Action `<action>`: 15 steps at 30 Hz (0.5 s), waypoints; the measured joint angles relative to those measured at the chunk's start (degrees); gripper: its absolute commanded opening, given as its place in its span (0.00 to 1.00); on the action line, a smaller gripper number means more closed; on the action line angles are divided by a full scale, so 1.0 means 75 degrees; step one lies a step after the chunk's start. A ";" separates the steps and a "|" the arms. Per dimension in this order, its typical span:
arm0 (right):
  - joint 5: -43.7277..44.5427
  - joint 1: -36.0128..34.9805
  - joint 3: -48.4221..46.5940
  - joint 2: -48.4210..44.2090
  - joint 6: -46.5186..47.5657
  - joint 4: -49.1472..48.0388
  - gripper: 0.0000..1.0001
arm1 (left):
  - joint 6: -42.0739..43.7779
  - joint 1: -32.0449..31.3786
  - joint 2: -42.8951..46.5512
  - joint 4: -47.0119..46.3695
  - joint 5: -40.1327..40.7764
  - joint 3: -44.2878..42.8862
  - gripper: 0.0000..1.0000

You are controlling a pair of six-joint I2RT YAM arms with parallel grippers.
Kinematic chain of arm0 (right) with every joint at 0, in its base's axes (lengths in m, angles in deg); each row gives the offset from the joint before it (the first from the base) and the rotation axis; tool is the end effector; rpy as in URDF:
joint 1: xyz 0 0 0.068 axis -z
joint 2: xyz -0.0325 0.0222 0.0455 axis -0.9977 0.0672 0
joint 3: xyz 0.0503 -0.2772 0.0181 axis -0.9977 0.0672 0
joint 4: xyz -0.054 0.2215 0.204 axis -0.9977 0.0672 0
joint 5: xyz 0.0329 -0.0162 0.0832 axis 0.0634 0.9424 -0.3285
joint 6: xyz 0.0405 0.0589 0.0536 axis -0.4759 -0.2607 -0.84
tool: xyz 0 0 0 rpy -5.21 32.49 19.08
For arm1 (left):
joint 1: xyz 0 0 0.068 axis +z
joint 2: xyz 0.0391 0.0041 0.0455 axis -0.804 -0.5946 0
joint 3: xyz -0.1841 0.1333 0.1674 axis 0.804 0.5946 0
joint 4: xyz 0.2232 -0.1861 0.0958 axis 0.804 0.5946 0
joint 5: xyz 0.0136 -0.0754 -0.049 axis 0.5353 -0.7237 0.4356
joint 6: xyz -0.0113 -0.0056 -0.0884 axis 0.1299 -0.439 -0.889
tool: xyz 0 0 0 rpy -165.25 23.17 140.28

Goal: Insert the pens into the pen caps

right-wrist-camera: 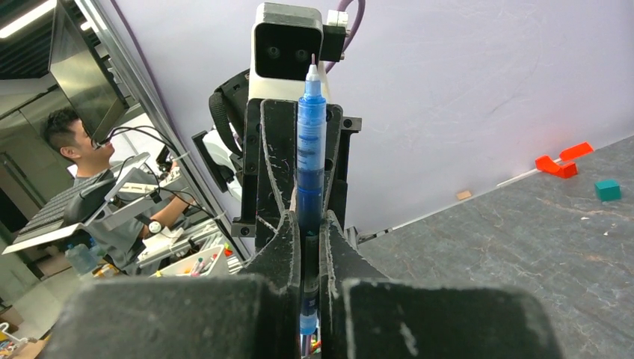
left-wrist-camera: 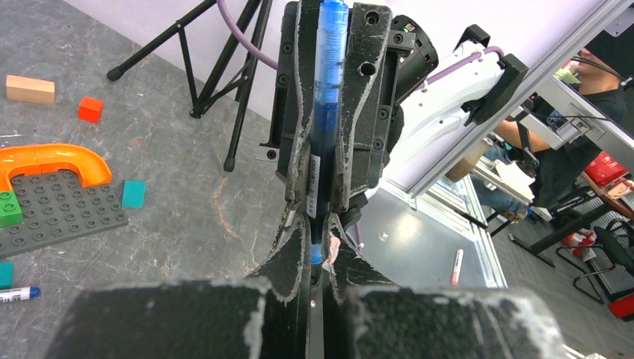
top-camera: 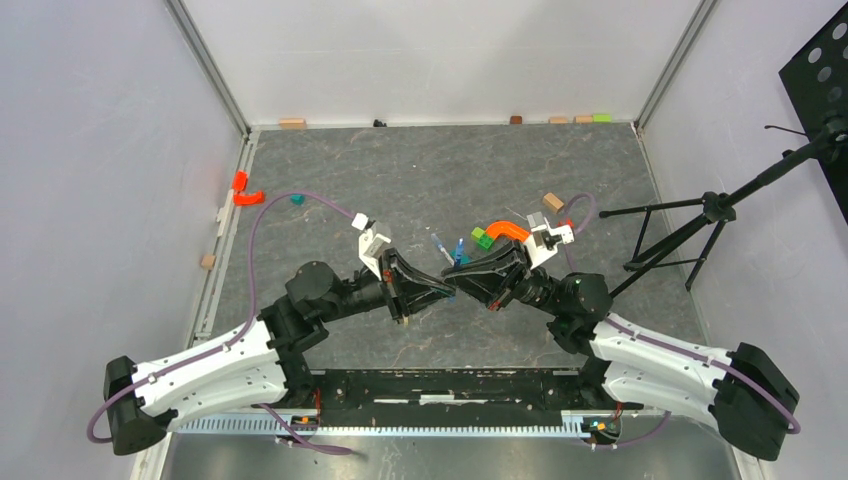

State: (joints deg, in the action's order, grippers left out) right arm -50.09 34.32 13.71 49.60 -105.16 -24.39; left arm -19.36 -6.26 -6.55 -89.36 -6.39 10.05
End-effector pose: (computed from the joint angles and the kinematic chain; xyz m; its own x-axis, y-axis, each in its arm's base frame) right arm 0.1375 0.2248 0.3086 -0.4145 0.5139 -0.7510 -0.8925 -0.0684 0.4458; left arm 0.1181 -0.2446 0.3382 -0.4505 -0.2468 -0.8580 0.8569 0.1501 -0.4931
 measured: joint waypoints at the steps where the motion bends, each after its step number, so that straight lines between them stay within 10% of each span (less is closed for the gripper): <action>1: 0.0012 -0.0009 -0.0003 0.0006 -0.0006 -0.0006 0.00 | 0.0023 0.0000 0.0009 -0.0006 -0.0003 0.0000 0.05; 7: 0.0064 -0.0085 -0.0093 -0.0009 0.0184 0.0242 0.00 | 0.0169 0.0000 0.0055 0.0119 0.0067 0.0000 0.70; 15: 0.0192 -0.0140 -0.0571 -0.0472 0.1195 0.2221 0.00 | 0.0326 0.0000 0.1186 0.1058 0.0641 0.0096 0.87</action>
State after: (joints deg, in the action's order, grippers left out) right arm -48.64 33.27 9.42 46.06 -96.20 -7.73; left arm -16.92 -6.26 2.34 -81.42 -1.58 10.77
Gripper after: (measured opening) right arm 0.051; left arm 0.839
